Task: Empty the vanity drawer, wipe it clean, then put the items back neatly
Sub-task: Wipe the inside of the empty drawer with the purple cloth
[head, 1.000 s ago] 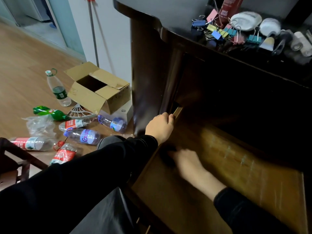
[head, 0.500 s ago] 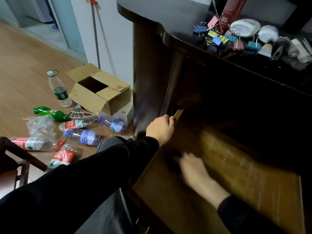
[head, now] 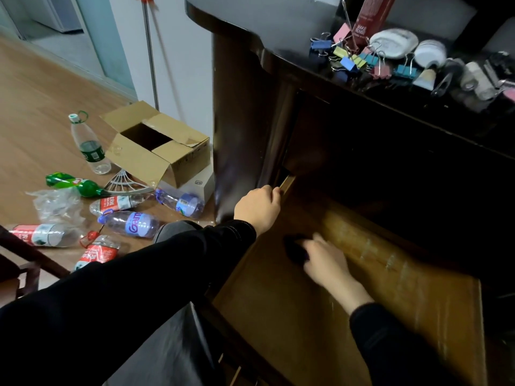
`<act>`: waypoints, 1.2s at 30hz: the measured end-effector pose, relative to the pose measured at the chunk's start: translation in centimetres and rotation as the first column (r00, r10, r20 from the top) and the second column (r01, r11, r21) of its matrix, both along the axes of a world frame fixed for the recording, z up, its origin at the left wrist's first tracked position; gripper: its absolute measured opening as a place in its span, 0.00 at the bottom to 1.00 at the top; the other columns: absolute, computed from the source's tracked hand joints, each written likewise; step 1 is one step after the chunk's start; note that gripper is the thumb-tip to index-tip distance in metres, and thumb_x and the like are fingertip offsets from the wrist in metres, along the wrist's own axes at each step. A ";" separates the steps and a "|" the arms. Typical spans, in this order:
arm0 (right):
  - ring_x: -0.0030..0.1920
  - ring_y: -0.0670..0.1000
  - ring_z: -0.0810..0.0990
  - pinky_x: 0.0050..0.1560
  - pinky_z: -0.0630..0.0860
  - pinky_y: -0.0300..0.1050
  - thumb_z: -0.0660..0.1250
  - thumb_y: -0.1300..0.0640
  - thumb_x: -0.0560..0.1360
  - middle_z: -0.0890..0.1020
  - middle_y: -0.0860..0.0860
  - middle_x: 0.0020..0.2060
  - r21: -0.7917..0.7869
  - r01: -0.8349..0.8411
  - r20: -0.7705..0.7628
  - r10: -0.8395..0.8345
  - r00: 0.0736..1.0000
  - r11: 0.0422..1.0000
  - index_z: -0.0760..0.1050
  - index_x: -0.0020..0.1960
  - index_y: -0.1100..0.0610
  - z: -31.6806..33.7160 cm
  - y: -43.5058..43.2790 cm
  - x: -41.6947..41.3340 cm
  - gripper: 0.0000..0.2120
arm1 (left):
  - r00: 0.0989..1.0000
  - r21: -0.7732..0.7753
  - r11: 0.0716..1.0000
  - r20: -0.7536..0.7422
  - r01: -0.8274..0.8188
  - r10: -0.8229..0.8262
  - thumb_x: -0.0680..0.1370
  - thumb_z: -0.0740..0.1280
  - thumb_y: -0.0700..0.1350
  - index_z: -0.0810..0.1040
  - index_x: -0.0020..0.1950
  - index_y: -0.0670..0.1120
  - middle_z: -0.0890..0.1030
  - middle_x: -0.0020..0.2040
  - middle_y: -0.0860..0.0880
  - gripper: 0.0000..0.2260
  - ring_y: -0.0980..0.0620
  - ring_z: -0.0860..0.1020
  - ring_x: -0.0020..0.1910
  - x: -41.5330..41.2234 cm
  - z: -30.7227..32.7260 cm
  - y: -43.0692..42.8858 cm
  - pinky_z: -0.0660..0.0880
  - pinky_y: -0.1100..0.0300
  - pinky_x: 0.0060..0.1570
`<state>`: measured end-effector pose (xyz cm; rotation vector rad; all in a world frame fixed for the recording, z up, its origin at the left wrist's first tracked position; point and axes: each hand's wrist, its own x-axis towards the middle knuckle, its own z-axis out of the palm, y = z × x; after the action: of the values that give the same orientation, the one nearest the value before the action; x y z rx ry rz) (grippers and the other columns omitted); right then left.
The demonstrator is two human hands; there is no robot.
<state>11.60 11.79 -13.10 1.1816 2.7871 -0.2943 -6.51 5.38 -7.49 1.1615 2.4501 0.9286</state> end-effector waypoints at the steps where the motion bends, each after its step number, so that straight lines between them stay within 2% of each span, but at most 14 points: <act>1: 0.70 0.59 0.73 0.66 0.76 0.52 0.67 0.62 0.79 0.67 0.54 0.76 0.004 0.050 -0.003 -0.050 0.999 0.999 0.70 0.75 0.48 0.2 0.2 -0.5 0.27 | 1.000 0.000 1.000 0.000 0.002 -0.002 0.84 0.51 0.55 0.75 0.47 0.44 0.81 0.48 0.43 0.20 0.41 0.78 0.48 0.0 0.0 0.0 0.75 0.50 0.48; 3: 0.72 0.61 0.72 0.69 0.75 0.54 0.69 0.61 0.77 0.68 0.56 0.76 0.024 -0.003 0.021 0.002 1.000 1.000 0.71 0.74 0.48 0.0 -0.9 -0.4 0.27 | 1.000 -0.002 1.000 -0.002 0.000 0.000 0.84 0.51 0.55 0.75 0.48 0.44 0.81 0.49 0.43 0.20 0.41 0.78 0.48 0.0 -0.1 0.0 0.74 0.51 0.47; 5: 0.72 0.62 0.70 0.70 0.72 0.55 0.70 0.62 0.76 0.68 0.55 0.75 -0.018 -0.193 0.029 0.194 0.981 0.981 0.68 0.76 0.45 -1.1 -3.6 1.1 0.31 | 1.000 0.000 1.000 -0.008 -0.007 0.007 0.84 0.51 0.56 0.74 0.47 0.44 0.80 0.48 0.43 0.19 0.41 0.78 0.48 -0.1 -0.3 0.2 0.73 0.51 0.46; 8: 0.67 0.59 0.74 0.63 0.79 0.54 0.71 0.61 0.75 0.69 0.52 0.72 -0.064 -0.409 -0.017 0.408 0.913 0.910 0.64 0.76 0.38 -2.1 -5.8 3.3 0.36 | 1.000 -0.002 1.000 -0.019 -0.008 0.008 0.84 0.51 0.56 0.74 0.47 0.45 0.80 0.46 0.45 0.20 0.42 0.78 0.47 -0.1 -0.5 0.4 0.75 0.50 0.47; 10: 0.70 0.57 0.72 0.67 0.76 0.54 0.69 0.62 0.76 0.69 0.50 0.73 -0.068 -0.356 -0.019 0.355 0.934 0.932 0.64 0.76 0.37 -1.9 -4.4 2.5 0.35 | 1.000 -0.001 1.000 -0.018 -0.011 0.011 0.84 0.51 0.56 0.74 0.47 0.44 0.80 0.47 0.44 0.19 0.41 0.79 0.47 -0.1 -0.4 0.3 0.74 0.50 0.47; 13: 0.73 0.57 0.70 0.71 0.72 0.53 0.68 0.62 0.78 0.71 0.53 0.73 -0.051 -0.107 0.005 0.108 0.994 0.993 0.66 0.77 0.41 -0.4 -1.3 -0.6 0.31 | 1.000 -0.005 1.000 -0.022 -0.022 0.022 0.84 0.52 0.56 0.74 0.46 0.45 0.81 0.50 0.42 0.19 0.39 0.79 0.50 0.0 -0.1 0.1 0.73 0.51 0.47; 15: 0.73 0.58 0.70 0.72 0.70 0.52 0.69 0.61 0.79 0.72 0.54 0.72 0.004 -0.066 0.029 0.066 0.997 0.998 0.66 0.77 0.44 -0.1 -0.9 -1.6 0.30 | 0.999 -0.007 1.000 -0.028 -0.017 0.016 0.84 0.51 0.56 0.74 0.47 0.45 0.81 0.51 0.41 0.19 0.38 0.79 0.51 0.0 -0.1 0.0 0.73 0.51 0.47; 18: 0.72 0.61 0.70 0.72 0.69 0.54 0.69 0.60 0.78 0.70 0.54 0.74 -0.007 -0.214 0.046 0.214 0.976 0.977 0.65 0.77 0.42 -0.3 -4.0 0.0 0.31 | 1.000 -0.004 1.000 -0.016 -0.016 0.016 0.84 0.51 0.57 0.74 0.46 0.45 0.81 0.48 0.43 0.20 0.40 0.79 0.48 -0.1 -0.4 0.1 0.74 0.51 0.46; 21: 0.65 0.59 0.74 0.64 0.77 0.54 0.69 0.61 0.76 0.70 0.52 0.71 -0.099 -0.416 -0.008 0.417 0.909 0.904 0.65 0.75 0.37 -1.5 -7.1 3.5 0.33 | 0.999 -0.006 1.000 -0.032 -0.017 0.017 0.84 0.51 0.57 0.75 0.45 0.46 0.78 0.42 0.48 0.20 0.43 0.79 0.43 -0.3 -0.8 0.4 0.73 0.53 0.42; 23: 0.67 0.57 0.74 0.63 0.78 0.53 0.70 0.63 0.74 0.70 0.50 0.72 -0.105 -0.413 -0.011 0.414 0.910 0.905 0.64 0.75 0.36 -2.1 -6.9 4.4 0.36 | 0.999 -0.009 1.000 -0.035 -0.022 0.021 0.84 0.51 0.57 0.75 0.46 0.46 0.77 0.41 0.48 0.20 0.43 0.78 0.43 -0.2 -0.8 0.3 0.72 0.53 0.42; 26: 0.69 0.57 0.73 0.66 0.76 0.53 0.69 0.62 0.76 0.70 0.50 0.71 -0.015 -0.156 -0.011 0.156 0.988 0.988 0.67 0.75 0.41 -1.7 -2.4 2.2 0.32 | 1.000 -0.012 1.000 -0.021 -0.020 0.020 0.84 0.51 0.57 0.76 0.47 0.46 0.79 0.43 0.47 0.20 0.43 0.79 0.44 -0.1 -0.2 0.1 0.75 0.51 0.45; 29: 0.62 0.56 0.78 0.58 0.81 0.50 0.67 0.59 0.79 0.71 0.51 0.71 0.024 0.096 -0.012 -0.096 0.995 0.995 0.69 0.75 0.47 -0.2 1.9 0.1 0.25 | 1.000 -0.013 1.000 -0.020 -0.016 0.016 0.84 0.51 0.57 0.76 0.48 0.45 0.81 0.45 0.46 0.20 0.43 0.79 0.45 -0.1 0.1 -0.2 0.77 0.49 0.48; 32: 0.66 0.57 0.76 0.63 0.79 0.50 0.67 0.60 0.79 0.69 0.52 0.73 0.027 0.031 0.017 -0.031 0.999 0.999 0.70 0.75 0.47 -0.5 0.5 1.3 0.25 | 1.000 -0.020 1.000 -0.020 -0.014 0.014 0.84 0.51 0.57 0.75 0.47 0.46 0.79 0.44 0.47 0.20 0.43 0.79 0.45 -0.1 0.1 -0.1 0.76 0.50 0.48; 36: 0.73 0.62 0.70 0.75 0.67 0.54 0.64 0.61 0.74 0.66 0.53 0.76 -0.145 -0.254 0.072 0.266 0.961 0.956 0.67 0.75 0.41 -2.0 -5.0 5.4 0.32 | 0.999 -0.008 1.000 -0.025 -0.030 0.030 0.84 0.52 0.56 0.73 0.44 0.47 0.78 0.42 0.48 0.19 0.43 0.78 0.43 -0.2 -0.6 0.4 0.74 0.51 0.44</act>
<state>17.03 6.76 -15.13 0.7664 2.7502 -0.3862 -6.69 5.79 -8.08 1.1434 2.4951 0.9173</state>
